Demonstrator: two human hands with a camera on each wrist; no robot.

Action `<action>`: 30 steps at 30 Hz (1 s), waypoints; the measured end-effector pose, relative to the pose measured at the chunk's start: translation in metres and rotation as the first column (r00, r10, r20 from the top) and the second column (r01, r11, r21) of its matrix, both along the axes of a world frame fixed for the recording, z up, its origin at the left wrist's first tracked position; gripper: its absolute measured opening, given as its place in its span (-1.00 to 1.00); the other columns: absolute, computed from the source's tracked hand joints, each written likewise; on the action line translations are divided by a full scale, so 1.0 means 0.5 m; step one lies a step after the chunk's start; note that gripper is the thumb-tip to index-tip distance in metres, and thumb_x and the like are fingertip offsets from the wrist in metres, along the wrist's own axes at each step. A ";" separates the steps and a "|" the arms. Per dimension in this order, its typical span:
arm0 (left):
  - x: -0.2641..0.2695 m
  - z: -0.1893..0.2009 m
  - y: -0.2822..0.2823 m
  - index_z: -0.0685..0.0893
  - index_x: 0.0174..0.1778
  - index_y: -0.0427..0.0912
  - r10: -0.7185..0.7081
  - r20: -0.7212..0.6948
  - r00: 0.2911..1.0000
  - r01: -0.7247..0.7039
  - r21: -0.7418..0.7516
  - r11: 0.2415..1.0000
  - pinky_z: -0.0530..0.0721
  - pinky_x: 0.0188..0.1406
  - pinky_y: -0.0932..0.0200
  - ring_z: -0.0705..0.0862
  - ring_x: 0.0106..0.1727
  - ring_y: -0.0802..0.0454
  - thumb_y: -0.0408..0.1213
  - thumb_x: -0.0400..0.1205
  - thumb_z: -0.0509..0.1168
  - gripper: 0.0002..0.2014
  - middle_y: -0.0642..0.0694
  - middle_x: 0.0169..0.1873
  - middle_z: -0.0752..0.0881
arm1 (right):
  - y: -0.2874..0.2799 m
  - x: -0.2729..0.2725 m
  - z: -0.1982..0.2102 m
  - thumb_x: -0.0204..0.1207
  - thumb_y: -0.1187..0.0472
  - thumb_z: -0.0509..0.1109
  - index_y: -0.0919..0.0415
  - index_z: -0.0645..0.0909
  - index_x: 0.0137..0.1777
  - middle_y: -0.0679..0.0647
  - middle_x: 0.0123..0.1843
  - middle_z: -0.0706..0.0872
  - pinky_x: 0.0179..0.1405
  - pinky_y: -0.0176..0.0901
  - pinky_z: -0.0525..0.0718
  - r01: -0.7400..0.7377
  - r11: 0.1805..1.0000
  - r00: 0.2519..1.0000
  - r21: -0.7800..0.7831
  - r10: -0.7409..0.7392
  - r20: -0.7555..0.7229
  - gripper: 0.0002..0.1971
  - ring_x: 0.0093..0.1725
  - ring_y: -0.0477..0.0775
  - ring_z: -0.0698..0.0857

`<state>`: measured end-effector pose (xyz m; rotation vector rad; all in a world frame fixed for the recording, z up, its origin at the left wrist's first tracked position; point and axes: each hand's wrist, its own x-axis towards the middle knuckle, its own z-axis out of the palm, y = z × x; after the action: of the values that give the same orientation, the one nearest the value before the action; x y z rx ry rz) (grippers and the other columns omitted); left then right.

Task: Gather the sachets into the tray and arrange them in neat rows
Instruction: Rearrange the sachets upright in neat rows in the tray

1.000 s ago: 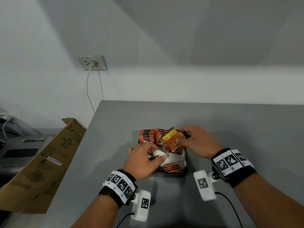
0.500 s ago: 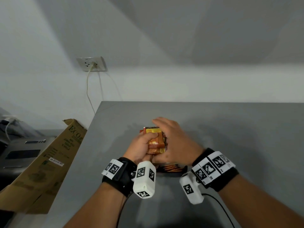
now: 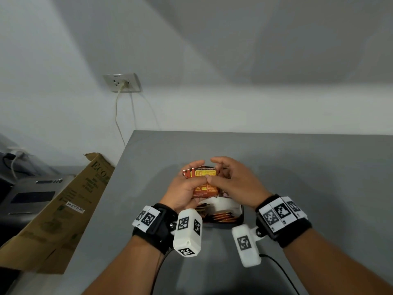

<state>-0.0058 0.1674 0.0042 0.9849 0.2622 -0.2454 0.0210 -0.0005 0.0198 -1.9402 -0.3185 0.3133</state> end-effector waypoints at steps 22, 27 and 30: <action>-0.003 0.001 0.003 0.68 0.22 -0.32 0.121 -0.059 0.991 -0.119 0.045 0.992 0.73 -0.42 0.07 0.75 -0.23 -0.23 -0.55 0.60 0.18 -0.68 -0.43 -0.01 0.74 | 0.014 -0.013 -0.012 0.44 0.44 0.58 0.19 0.69 0.14 0.19 -0.10 0.78 0.02 0.19 0.80 0.247 0.933 0.955 0.260 -0.189 -0.228 -0.69 -0.14 0.13 0.79; -0.007 0.001 0.005 0.59 0.28 -0.46 0.148 -0.007 0.989 -0.146 0.117 0.982 0.80 -0.34 -0.03 0.76 -0.18 -0.29 -0.63 0.59 0.30 -0.68 -0.47 -0.03 0.72 | 0.005 -0.001 0.003 0.58 0.51 0.39 0.37 0.73 0.11 0.38 0.04 0.81 -0.04 0.11 0.81 0.336 0.832 0.869 0.442 -0.093 -0.485 -0.83 -0.09 0.24 0.82; -0.010 -0.002 0.007 0.56 0.31 -0.46 0.126 0.041 0.991 -0.129 0.098 0.987 0.77 -0.39 0.01 0.74 -0.12 -0.31 -0.65 0.55 0.36 -0.61 -0.50 0.02 0.69 | 0.010 -0.006 0.011 0.63 0.51 0.31 0.36 0.72 0.05 0.31 -0.07 0.83 -0.26 -0.05 0.80 0.314 0.821 0.838 0.477 -0.004 -0.545 -0.84 -0.19 0.15 0.82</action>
<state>-0.0110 0.1710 0.0030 1.0668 0.3068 -0.0986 0.0179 0.0045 0.0251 -1.2281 0.1248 0.5542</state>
